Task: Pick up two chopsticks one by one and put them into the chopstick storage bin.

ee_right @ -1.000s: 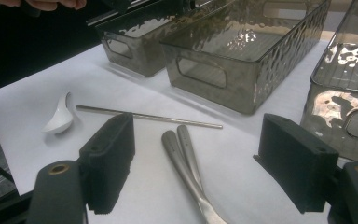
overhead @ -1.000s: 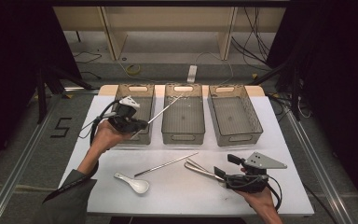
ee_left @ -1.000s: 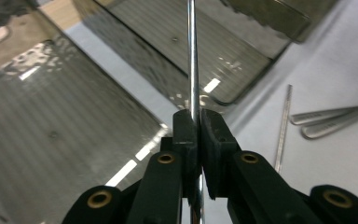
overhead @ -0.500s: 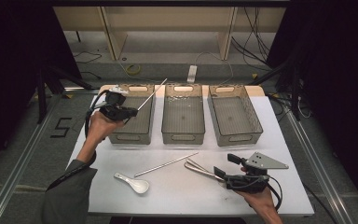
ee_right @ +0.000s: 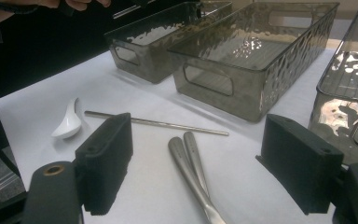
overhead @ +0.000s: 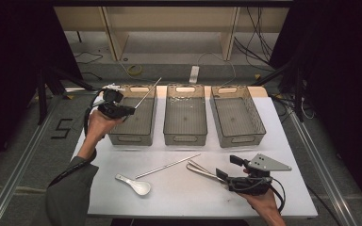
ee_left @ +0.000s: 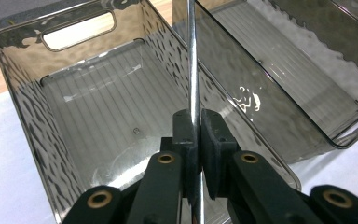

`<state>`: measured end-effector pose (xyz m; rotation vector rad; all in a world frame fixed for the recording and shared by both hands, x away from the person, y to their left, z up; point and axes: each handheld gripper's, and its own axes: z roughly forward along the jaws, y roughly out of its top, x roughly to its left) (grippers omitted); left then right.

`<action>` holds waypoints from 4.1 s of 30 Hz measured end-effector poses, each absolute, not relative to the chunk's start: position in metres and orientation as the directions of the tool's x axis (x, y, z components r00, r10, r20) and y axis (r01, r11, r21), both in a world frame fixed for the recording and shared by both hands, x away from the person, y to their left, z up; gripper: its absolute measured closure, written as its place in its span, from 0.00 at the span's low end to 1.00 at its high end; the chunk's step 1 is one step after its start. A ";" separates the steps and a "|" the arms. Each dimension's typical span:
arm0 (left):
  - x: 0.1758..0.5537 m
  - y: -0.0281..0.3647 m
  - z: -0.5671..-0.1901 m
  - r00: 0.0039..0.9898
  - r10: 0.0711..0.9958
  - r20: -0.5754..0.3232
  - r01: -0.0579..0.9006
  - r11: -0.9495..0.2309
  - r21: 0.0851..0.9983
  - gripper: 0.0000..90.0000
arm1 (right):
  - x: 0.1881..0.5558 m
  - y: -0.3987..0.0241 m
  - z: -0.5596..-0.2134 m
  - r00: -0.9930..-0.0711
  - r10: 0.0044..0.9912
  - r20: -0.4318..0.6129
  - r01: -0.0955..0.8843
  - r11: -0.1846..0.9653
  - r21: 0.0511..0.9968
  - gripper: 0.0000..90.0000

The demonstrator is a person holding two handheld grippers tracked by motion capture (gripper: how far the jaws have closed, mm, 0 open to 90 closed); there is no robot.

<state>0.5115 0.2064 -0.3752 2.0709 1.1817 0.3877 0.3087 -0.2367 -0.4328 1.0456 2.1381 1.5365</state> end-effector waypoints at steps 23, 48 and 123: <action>0.518 0.224 -0.396 0.460 0.885 -0.078 0.676 -0.291 0.676 0.94 | 0.309 -0.236 -0.433 -0.686 0.709 0.162 0.384 0.165 0.909 0.29; 0.525 0.228 -0.416 0.386 0.910 -0.149 0.740 -0.210 0.638 0.66 | 0.308 -0.236 -0.433 -0.687 0.708 0.161 0.383 0.165 0.909 0.29; 0.417 0.101 -0.462 0.810 0.575 -0.117 0.579 -0.751 0.317 0.85 | 0.306 -0.232 -0.432 -0.705 0.694 0.146 0.377 0.192 0.906 0.30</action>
